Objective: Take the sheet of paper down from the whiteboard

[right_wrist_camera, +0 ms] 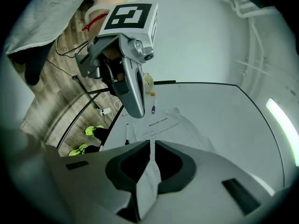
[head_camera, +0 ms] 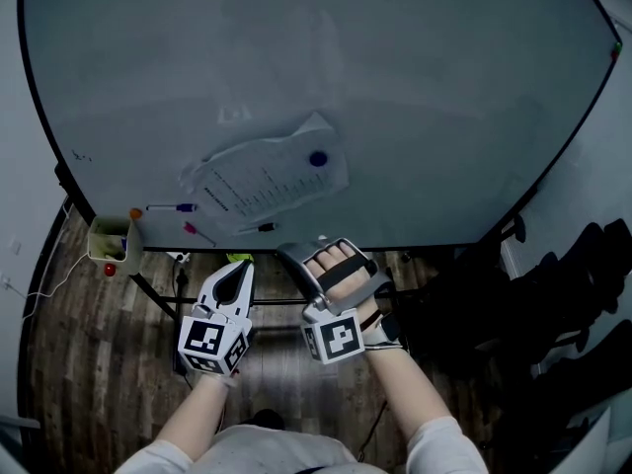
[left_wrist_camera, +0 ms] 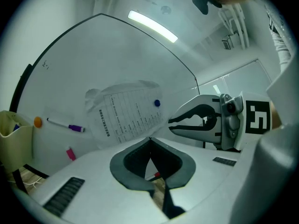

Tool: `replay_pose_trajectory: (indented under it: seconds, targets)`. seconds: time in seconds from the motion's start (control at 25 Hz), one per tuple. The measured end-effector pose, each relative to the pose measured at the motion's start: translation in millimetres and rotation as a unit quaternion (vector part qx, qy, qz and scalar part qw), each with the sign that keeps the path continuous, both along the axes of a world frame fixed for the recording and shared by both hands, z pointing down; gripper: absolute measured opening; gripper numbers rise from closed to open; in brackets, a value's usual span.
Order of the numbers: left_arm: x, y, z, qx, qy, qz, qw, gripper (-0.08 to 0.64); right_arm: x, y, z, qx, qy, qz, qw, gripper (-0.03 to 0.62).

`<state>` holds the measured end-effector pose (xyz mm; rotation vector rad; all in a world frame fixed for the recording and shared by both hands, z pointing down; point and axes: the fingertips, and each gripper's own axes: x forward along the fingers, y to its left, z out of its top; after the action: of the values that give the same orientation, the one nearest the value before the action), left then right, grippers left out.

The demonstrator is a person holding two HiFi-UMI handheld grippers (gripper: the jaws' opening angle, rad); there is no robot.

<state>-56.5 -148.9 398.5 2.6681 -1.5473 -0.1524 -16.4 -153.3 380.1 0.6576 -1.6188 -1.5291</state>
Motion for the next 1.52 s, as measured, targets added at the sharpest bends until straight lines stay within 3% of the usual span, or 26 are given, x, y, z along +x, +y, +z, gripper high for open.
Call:
replay_pose_trajectory:
  seconds: [0.16, 0.28, 0.96, 1.08, 1.16, 1.52]
  targets:
    - [-5, -15, 8, -0.006, -0.007, 0.004, 1.0, 0.015, 0, -18, 2, 0.009, 0.011, 0.015, 1.0, 0.026]
    - [-12, -26, 14, -0.012, -0.008, -0.001, 0.9999, 0.017, 1, -29, -2, 0.016, 0.011, 0.025, 1.0, 0.064]
    - [-24, -50, 44, -0.041, -0.01, -0.022, 0.9989, 0.018, 20, -50, -12, 0.04, 0.018, 0.054, 0.998, 0.08]
    - [-34, -57, 55, -0.058, -0.005, -0.047, 0.9972, 0.124, 20, -54, -16, 0.042, 0.021, 0.046, 0.998, 0.08]
    - [-41, -64, 60, -0.068, -0.002, -0.066, 0.9955, 0.15, 20, -56, -20, 0.046, 0.022, 0.04, 0.998, 0.08]
    - [-55, -100, 66, -0.086, 0.025, -0.108, 0.9901, 0.192, 26, -80, -25, 0.052, 0.03, 0.031, 0.998, 0.08]
